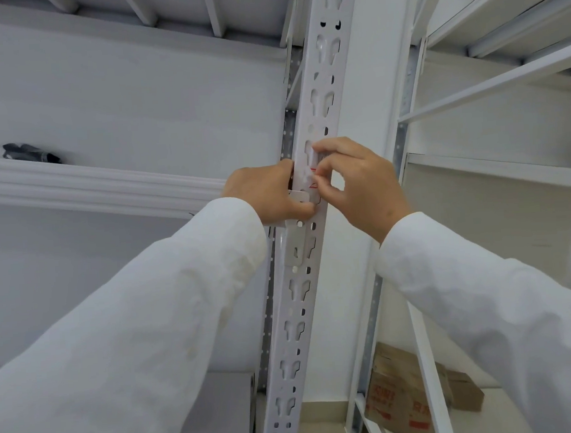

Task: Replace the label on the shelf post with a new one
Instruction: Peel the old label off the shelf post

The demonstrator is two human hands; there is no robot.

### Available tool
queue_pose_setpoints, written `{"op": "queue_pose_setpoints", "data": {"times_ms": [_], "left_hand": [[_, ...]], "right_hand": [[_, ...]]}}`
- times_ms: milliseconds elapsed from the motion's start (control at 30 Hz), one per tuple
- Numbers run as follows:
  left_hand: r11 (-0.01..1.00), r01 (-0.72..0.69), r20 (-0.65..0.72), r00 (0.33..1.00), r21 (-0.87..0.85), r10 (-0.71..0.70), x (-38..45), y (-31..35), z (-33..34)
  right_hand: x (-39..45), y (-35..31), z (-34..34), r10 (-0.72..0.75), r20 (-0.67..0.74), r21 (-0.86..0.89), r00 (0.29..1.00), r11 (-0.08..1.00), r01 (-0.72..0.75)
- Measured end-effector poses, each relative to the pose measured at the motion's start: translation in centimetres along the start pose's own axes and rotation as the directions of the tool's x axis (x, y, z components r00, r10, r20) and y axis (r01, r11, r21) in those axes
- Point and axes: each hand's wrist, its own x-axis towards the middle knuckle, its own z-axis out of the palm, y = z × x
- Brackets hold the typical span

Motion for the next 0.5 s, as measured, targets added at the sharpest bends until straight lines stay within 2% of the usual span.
{"op": "queue_pose_setpoints", "data": {"times_ms": [333,500], "left_hand": [[1.000,-0.009,0.002,1.000,0.029,0.009,-0.2,0.0,0.2],[1.000,-0.006,-0.011,1.000,0.018,0.006,-0.2,0.0,0.1]], "right_hand": [[-0.8,-0.3,0.5,0.012,0.053,0.020,0.999,1.000,-0.013],[-0.8,-0.8,1.2,0.051,-0.017,0.008,0.999,0.999,-0.051]]}}
